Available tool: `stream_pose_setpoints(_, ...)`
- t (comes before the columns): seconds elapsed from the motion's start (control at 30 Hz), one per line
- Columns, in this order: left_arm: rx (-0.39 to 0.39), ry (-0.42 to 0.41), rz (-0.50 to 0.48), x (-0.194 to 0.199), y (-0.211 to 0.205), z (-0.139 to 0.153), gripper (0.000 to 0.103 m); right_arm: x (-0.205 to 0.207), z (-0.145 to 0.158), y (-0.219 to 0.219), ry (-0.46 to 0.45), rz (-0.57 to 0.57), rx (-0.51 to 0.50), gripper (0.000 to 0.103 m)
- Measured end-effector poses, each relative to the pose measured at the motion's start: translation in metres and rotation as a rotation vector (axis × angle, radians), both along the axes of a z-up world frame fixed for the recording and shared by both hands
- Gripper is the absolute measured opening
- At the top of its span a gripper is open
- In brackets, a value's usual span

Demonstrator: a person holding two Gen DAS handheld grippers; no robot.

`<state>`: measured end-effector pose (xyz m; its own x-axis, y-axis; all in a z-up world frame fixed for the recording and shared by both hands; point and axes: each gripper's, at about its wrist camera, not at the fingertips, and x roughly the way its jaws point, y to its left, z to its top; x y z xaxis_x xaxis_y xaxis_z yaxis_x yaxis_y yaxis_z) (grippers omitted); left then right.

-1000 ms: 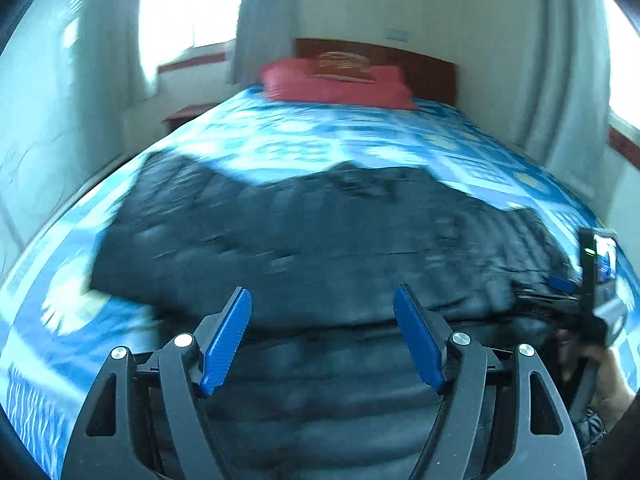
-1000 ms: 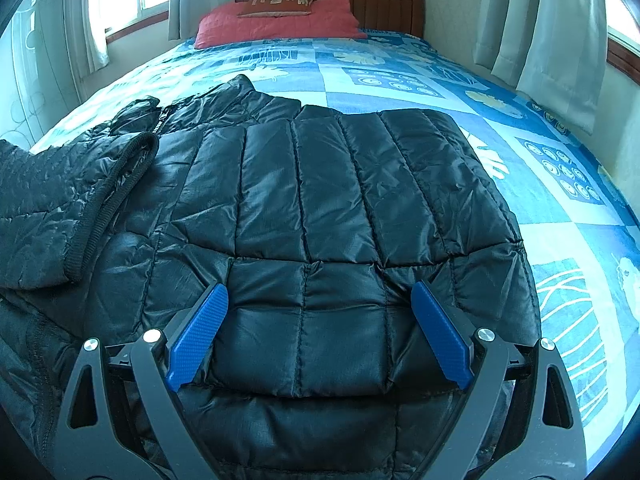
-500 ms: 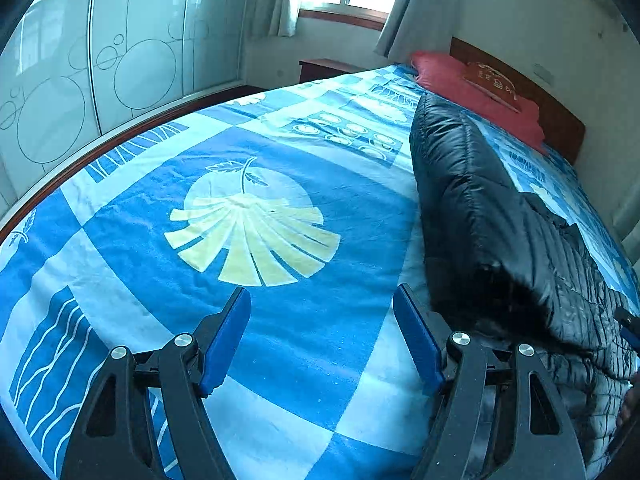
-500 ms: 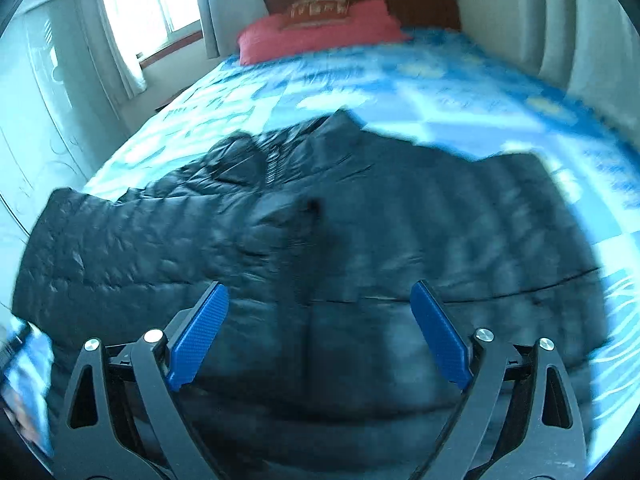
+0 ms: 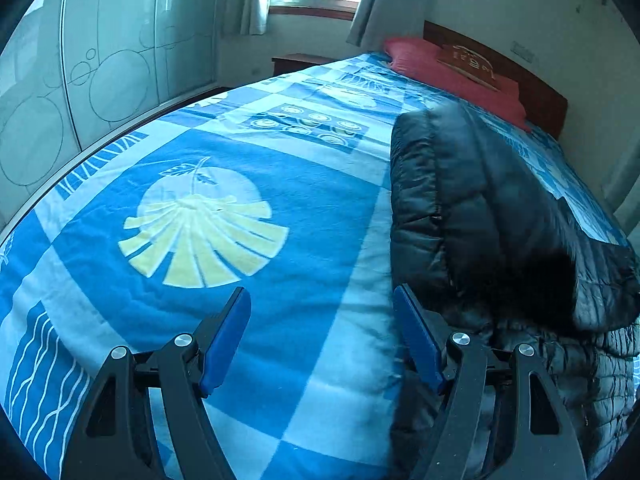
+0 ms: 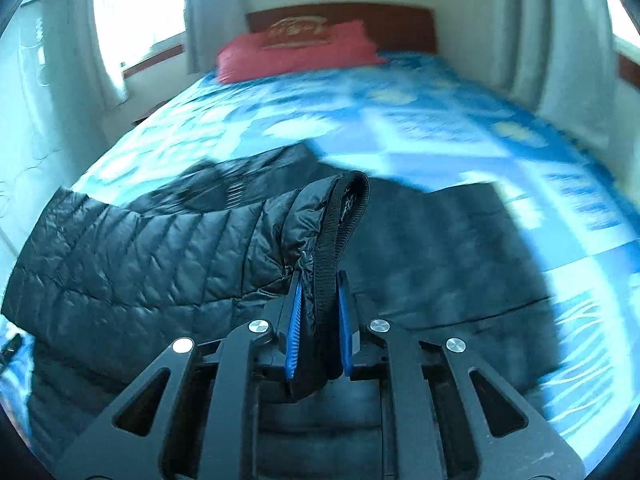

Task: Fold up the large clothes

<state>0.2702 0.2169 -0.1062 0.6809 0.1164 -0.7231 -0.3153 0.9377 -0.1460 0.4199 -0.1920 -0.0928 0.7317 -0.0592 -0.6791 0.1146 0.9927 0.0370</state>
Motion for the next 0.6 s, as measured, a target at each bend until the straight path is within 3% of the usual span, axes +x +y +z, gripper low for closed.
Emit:
stream_pose_setpoints(0.17, 0.011, -0.006, -0.020, 0.007, -0.008, 0.006, 0.073, -0.001, -0.016, -0.060, 0.055, -0.105, 0.010, 0.016)
stream_pose_setpoints(0.4, 0.013, -0.011, -0.047, 0.020, -0.021, 0.013, 0.073, -0.003, -0.048, -0.077, 0.123, -0.121, -0.020, 0.021)
stream_pose_setpoints(0.43, 0.019, -0.012, -0.053, 0.023, -0.023, 0.014, 0.073, -0.004, -0.046, -0.076, 0.123, -0.120, -0.016, 0.024)
stream_pose_setpoints(0.53, 0.032, -0.028, -0.074, 0.032, -0.030, 0.020, 0.073, -0.011, -0.028, -0.070, 0.078, -0.140, 0.016, 0.047)
stream_pose_setpoints(0.6, 0.014, -0.044, -0.090, 0.042, -0.035, 0.024, 0.073, -0.016, -0.015, -0.058, 0.021, -0.127, 0.009, 0.052)
